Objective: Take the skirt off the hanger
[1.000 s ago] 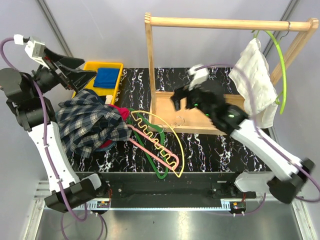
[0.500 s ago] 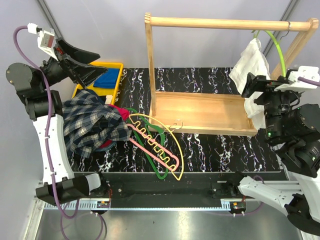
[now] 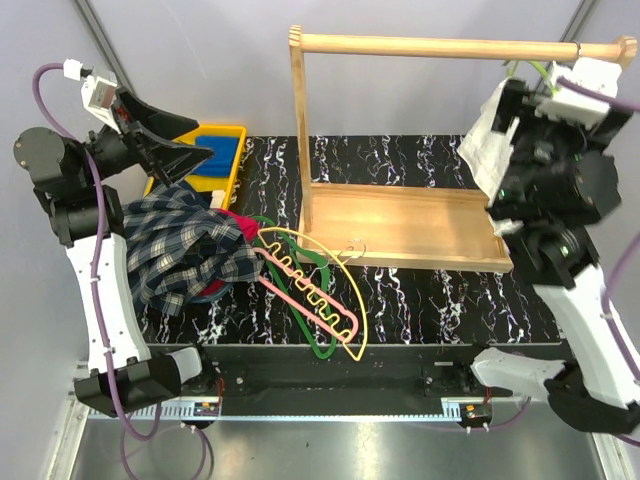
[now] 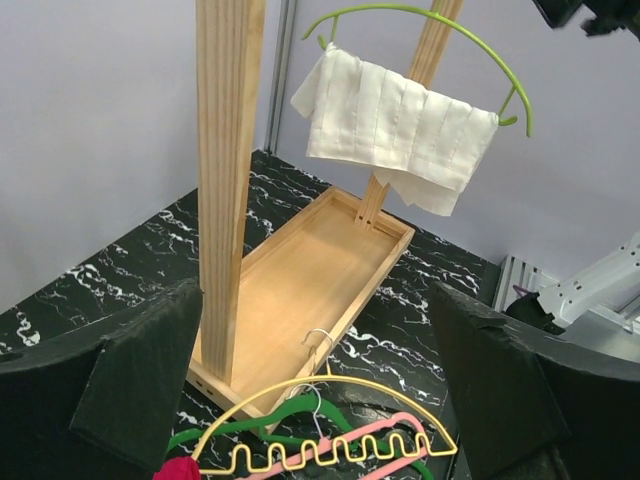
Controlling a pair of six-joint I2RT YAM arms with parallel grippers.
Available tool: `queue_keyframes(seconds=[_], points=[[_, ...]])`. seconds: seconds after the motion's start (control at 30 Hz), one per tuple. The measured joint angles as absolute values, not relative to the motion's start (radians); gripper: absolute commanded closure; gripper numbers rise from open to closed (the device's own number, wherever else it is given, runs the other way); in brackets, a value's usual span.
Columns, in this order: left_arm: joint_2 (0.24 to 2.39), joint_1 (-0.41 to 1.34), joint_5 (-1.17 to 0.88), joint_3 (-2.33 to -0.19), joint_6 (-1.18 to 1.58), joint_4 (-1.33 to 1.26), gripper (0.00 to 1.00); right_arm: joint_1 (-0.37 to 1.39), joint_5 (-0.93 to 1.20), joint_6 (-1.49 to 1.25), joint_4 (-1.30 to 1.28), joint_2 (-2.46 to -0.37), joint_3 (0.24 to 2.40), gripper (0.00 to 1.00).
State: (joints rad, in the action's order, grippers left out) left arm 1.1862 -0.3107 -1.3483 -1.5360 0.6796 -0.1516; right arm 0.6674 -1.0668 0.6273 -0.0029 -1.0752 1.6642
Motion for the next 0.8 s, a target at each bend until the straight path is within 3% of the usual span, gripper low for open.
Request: queue_keyframes(seconds=[0.13,0.33,0.8], points=[[1.185,-0.357,-1.362,-1.513,0.691,-0.171,0.01,0.511,-1.022,0.68,0.056,-1.164,1.713,0.0],[1.185,-0.414,-1.377,-1.485,0.735,-0.223,0.01,0.328,-0.941,0.645,0.043,-1.133,1.628,0.0],[1.194,-0.434,-1.385,-1.473,0.955,-0.467,0.01,0.187,-0.651,0.281,-0.223,-1.17,1.535,0.04]])
